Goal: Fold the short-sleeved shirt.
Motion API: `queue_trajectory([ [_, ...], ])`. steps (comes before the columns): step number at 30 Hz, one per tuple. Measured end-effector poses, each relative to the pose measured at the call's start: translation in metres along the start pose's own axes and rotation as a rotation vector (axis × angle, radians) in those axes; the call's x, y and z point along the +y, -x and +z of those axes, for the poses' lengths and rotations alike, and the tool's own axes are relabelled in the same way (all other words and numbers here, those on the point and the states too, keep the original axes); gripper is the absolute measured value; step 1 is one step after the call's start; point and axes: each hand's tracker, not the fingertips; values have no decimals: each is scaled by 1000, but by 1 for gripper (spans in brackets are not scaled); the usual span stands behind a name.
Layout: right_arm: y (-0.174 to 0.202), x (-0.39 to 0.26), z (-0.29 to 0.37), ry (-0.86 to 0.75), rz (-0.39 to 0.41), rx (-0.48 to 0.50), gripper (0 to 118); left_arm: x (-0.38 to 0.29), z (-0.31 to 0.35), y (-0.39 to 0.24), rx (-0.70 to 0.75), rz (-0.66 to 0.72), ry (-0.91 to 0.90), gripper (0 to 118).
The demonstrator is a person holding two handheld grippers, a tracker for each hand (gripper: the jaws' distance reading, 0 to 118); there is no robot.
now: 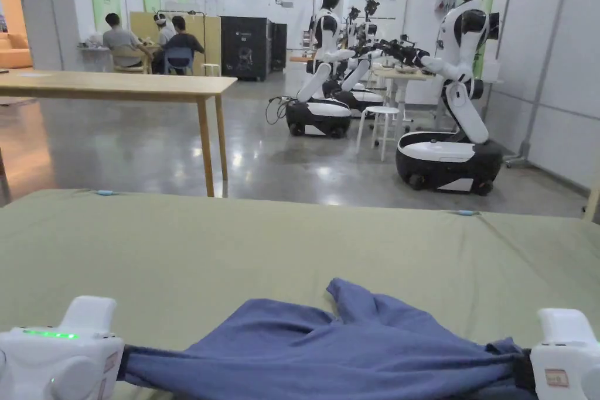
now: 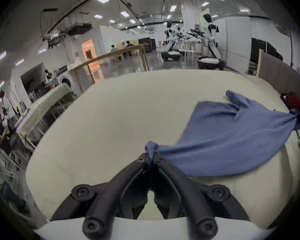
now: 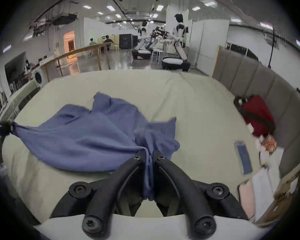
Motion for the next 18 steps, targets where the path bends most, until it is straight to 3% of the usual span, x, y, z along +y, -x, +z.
queue_trajectory([
  [1, -3, -16, 8, -5, -27, 28, 9, -12, 5, 2, -8, 3, 10, 1],
  [6, -4, -86, 53, -21, 24, 2, 9, -56, 38, 19, -42, 45, 30, 1],
  [8, -10, -106, 67, -9, -4, 10, 9, -71, 54, 26, -58, 55, 31, 1],
  [18, -15, -144, 90, -10, -48, 17, 9, -113, 68, 31, -96, 58, 91, 1],
])
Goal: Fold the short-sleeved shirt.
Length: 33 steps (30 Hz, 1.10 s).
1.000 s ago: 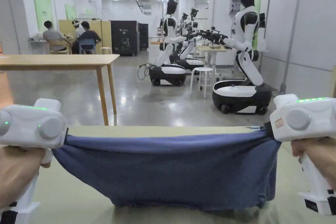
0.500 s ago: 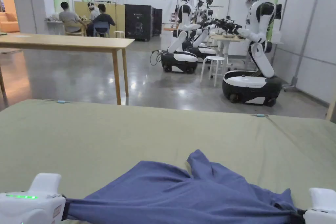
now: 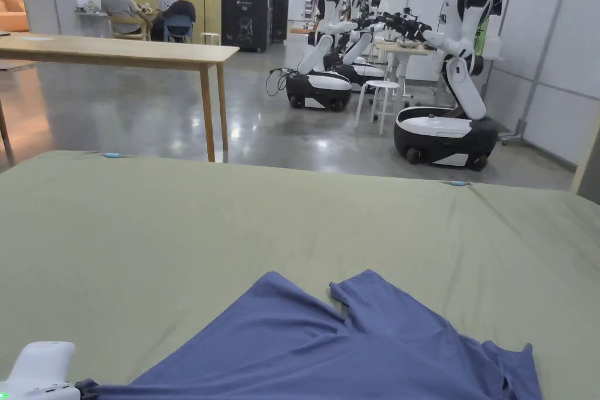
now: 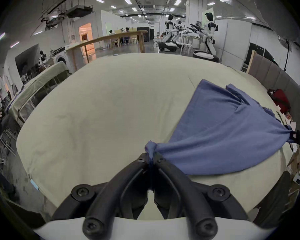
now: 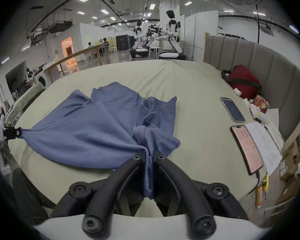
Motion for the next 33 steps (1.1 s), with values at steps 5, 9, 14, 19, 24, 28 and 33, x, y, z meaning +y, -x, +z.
queue_trajectory([
  [5, -2, -8, -7, 10, -27, 25, 87, -6, -9, 9, -56, 39, 41, 49],
  [9, 7, -1, 8, 5, -22, -11, 115, -2, 8, 15, 9, 12, -11, 110],
  [14, 24, -4, 28, -100, 24, -51, 76, -1, 42, 22, -3, 35, -63, 61],
  [19, 39, -8, 46, -136, -24, 21, 1, -7, 36, 35, -3, -8, -27, 0],
  [24, 54, -15, 49, -144, 2, 20, 1, -6, 13, 39, -51, 3, 63, 84],
  [28, 60, -18, 44, -125, -16, 47, 1, 0, -17, 37, -64, 39, 133, 111],
  [33, 67, -20, 40, -102, 15, 65, 1, 12, -58, 24, -55, -38, 184, 108],
])
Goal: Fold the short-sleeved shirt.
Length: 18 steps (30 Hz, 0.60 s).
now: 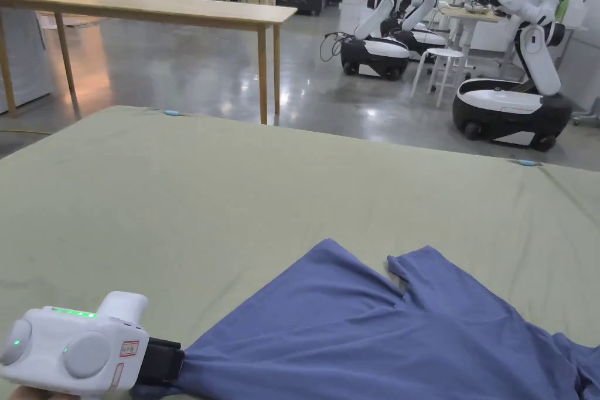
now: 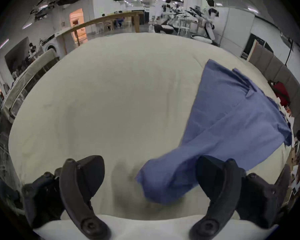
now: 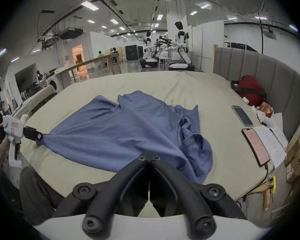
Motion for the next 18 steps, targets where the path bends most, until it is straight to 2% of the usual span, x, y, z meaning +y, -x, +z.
queue_trajectory([
  [1, 1, 0, -2, 10, 10, -7, 1, 3, -6, -3, -14, -24, 32, 105],
  [4, 3, 1, -1, 14, 21, -13, 1, 4, -6, -12, -50, -46, 50, 70],
  [5, 3, 2, -1, 18, 24, -9, 1, 4, -2, -13, -43, -91, 32, 52],
  [6, 3, 4, -3, 20, 24, -8, 1, 4, 2, -16, -56, -134, 35, 24],
  [7, 3, 5, -6, 20, 24, -9, 1, 4, 5, -19, -63, -127, 17, 2],
  [8, 2, 8, -10, 27, 24, -7, 1, 4, 6, -22, -19, -143, 3, 2],
  [10, 2, 17, -21, 39, 23, 0, 1, 1, 6, -26, -35, -149, 29, 2],
  [14, -1, 51, -58, 52, 82, -29, 1, 0, 3, -23, -52, -111, 37, 2],
  [18, -16, 102, -119, 96, 73, 1, 1, -3, 3, -23, -53, -102, 29, 2],
])
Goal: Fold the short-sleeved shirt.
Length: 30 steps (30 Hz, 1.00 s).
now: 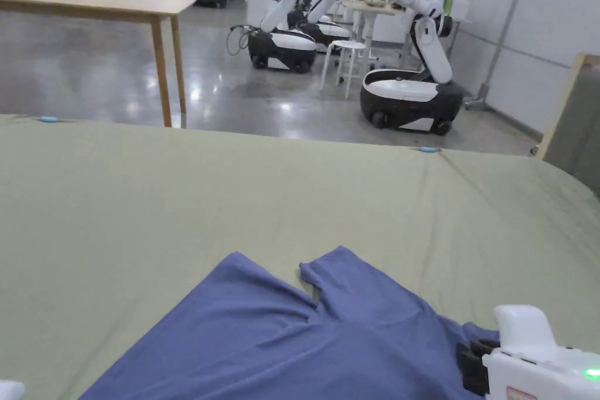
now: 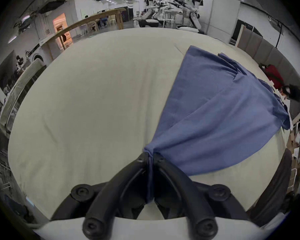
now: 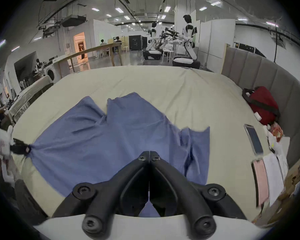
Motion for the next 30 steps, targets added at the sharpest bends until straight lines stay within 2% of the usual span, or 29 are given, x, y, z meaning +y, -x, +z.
queue_trajectory([
  [5, -22, 67, -84, 98, 58, -14, 1, -2, 4, 1, -37, 63, -5, 2],
  [6, -26, 76, -97, 108, 58, -16, 11, -2, 4, 1, -40, 71, -4, 2],
  [7, -30, 85, -112, 116, 51, -21, 44, -1, 4, 2, -46, 77, 2, 2],
  [10, -41, 102, -155, 250, 48, 2, 92, 3, 5, 1, -58, 81, 17, 2],
  [11, -43, 101, -167, 287, 58, 11, 118, 5, 4, 2, -61, 84, 21, 2],
  [12, -44, 101, -178, 275, 83, 5, 115, 5, 4, 1, -61, 84, 24, 2],
  [16, -39, 90, -217, 394, 188, -97, 110, 8, 3, -4, -48, 67, 32, 2],
  [17, -37, 87, -221, 436, 206, -92, 102, 9, 3, -5, -46, 65, 34, 2],
  [18, -38, 83, -224, 460, 174, -43, 98, 9, 3, -6, -46, 66, 36, 2],
  [19, -40, 83, -222, 429, 115, -34, 97, 10, 0, -1, -45, 66, 37, 2],
  [20, -42, 87, -218, 429, 110, -52, 91, 10, -1, 0, -46, 69, 37, 2],
  [21, -41, 90, -210, 423, 106, -27, 76, 10, -1, 0, -47, 72, 37, 2],
  [22, -38, 92, -199, 394, 107, -13, 47, 10, -1, 0, -50, 75, 36, 2],
  [23, -35, 94, -189, 350, 120, -33, 2, 10, 0, 0, -53, 81, 36, 2],
  [25, -28, 93, -164, 308, 137, -47, 2, 11, 3, -1, -55, 92, 35, 2],
  [27, -29, 97, -133, 269, 108, 5, 2, 13, 11, -1, -46, 88, 14, 2],
  [30, -29, 120, -76, 158, 130, 0, 2, 26, 42, 1, -44, 116, -119, 2],
])
